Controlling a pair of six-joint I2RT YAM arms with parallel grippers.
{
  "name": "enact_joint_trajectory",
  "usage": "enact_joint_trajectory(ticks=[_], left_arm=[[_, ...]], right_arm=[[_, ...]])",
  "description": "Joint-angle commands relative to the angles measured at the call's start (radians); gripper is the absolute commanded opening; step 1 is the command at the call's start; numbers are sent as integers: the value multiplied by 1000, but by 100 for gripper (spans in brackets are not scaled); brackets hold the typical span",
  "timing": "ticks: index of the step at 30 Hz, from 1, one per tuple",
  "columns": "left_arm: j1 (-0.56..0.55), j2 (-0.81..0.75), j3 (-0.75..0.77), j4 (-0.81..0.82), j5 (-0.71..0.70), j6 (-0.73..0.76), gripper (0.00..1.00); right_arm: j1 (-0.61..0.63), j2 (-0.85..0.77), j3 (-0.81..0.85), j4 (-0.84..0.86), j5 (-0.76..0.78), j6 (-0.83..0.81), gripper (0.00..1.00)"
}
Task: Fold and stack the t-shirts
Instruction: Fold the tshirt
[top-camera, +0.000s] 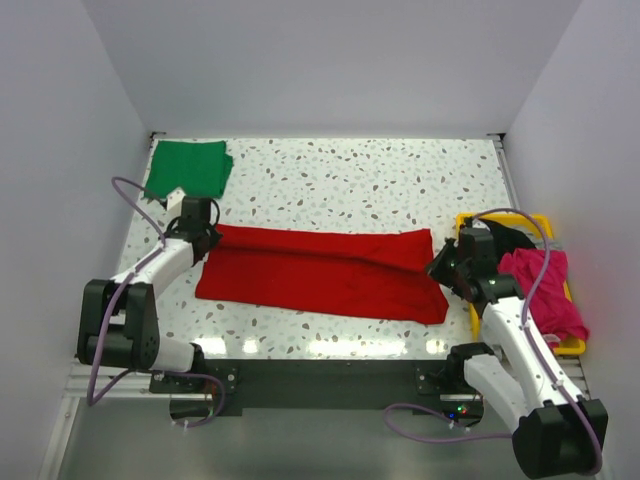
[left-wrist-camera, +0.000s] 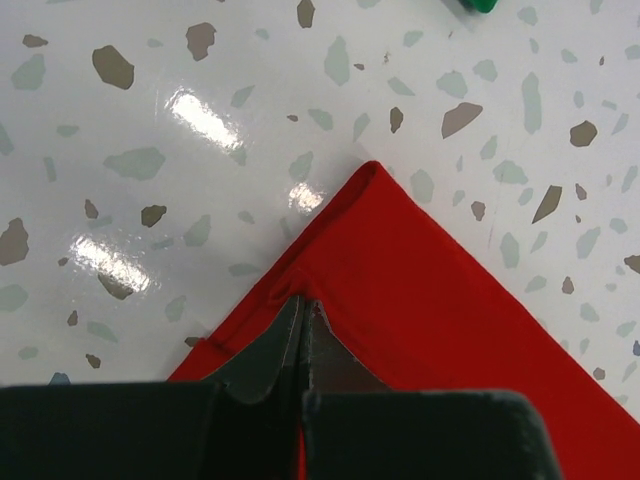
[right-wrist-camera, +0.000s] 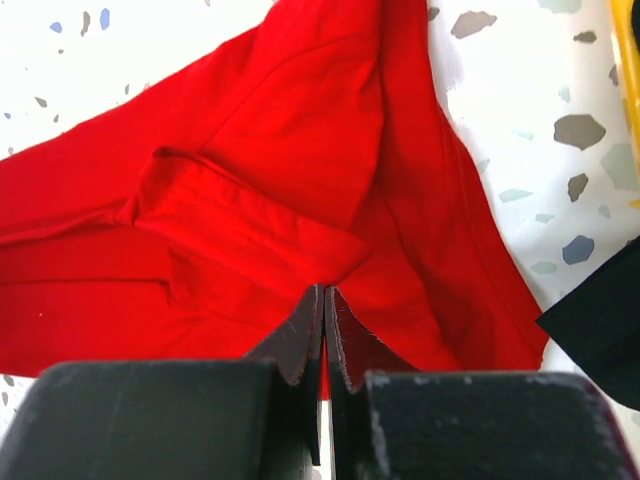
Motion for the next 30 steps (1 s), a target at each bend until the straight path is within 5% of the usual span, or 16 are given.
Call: enact_joint_trajectory(ticks=[1, 7, 9, 15, 19, 25, 30], left_arm=[[11, -35, -26, 71, -14, -19, 0], [18, -47, -69, 98, -1, -22, 0], [18, -54, -95, 117, 8, -23, 1], [18, -120, -128, 123, 14, -25, 33], [18, -174, -117, 103, 11, -23, 39], [9, -171, -93, 114, 57, -7, 40], [-26, -154, -79, 120, 95, -2, 39]], right_arm=[[-3, -10, -26, -16, -31, 13, 0], [-3, -15, -71, 1, -64, 33, 0], [-3, -20, -81, 7, -80, 38, 8], [-3, -46, -54, -20, -77, 26, 35], [-3, -41, -17, 1, -96, -8, 45], [17, 138, 46, 126, -120, -25, 46], [179, 321, 170, 176, 36, -46, 46]])
